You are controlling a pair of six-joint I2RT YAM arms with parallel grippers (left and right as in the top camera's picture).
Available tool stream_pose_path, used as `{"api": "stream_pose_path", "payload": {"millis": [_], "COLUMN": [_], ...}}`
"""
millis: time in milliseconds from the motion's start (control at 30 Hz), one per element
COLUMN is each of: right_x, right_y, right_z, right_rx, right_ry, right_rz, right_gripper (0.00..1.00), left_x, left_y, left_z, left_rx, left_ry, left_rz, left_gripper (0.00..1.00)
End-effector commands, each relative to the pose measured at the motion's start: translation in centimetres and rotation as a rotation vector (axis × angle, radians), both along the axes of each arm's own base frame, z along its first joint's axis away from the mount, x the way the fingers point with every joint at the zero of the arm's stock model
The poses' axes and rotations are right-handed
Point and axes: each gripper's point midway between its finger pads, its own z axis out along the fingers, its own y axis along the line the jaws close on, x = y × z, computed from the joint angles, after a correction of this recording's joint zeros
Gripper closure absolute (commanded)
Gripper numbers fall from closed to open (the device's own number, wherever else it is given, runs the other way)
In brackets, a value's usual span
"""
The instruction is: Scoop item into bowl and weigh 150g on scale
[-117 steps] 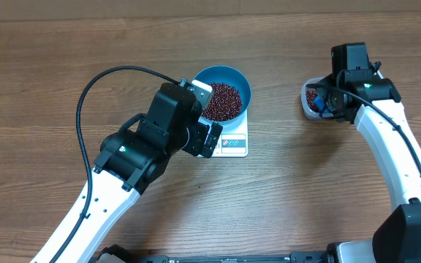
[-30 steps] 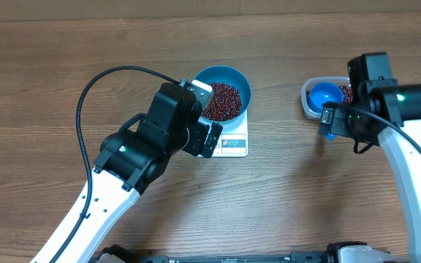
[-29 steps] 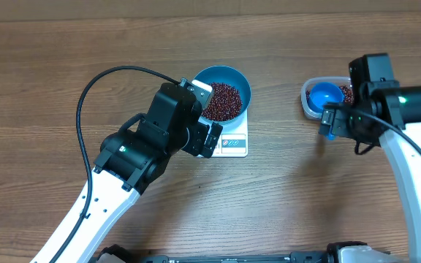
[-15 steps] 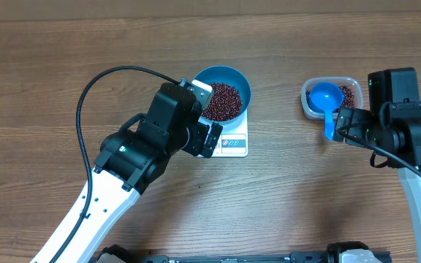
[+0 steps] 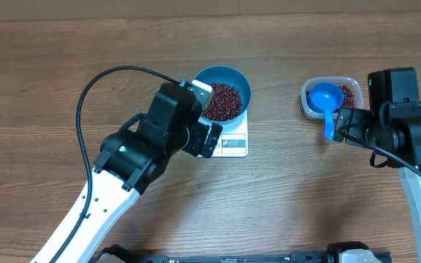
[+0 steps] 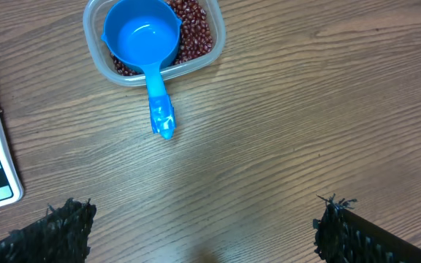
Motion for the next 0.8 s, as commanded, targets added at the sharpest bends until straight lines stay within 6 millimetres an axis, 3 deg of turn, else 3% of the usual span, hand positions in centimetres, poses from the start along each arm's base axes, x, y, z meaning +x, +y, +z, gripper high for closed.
{"api": "stream_pose_path", "payload": {"millis": [0, 767], "right_x": [0.26, 0.28], "right_y": [-0.18, -0.18], "right_z": [1.09, 1.11], "right_rx": [-0.007, -0.007], "right_ry": [-0.034, -0.035], "right_rz": [0.001, 0.001], "right_gripper": [0.00, 0.00], "left_x": [0.06, -0.43], "left_y": [-0.21, 0.08], "left_z": [1.13, 0.52], "left_rx": [-0.013, 0.005], "left_ry": [-0.024, 0.005], "left_rz": [-0.015, -0.015], "left_gripper": [0.00, 0.00]}}
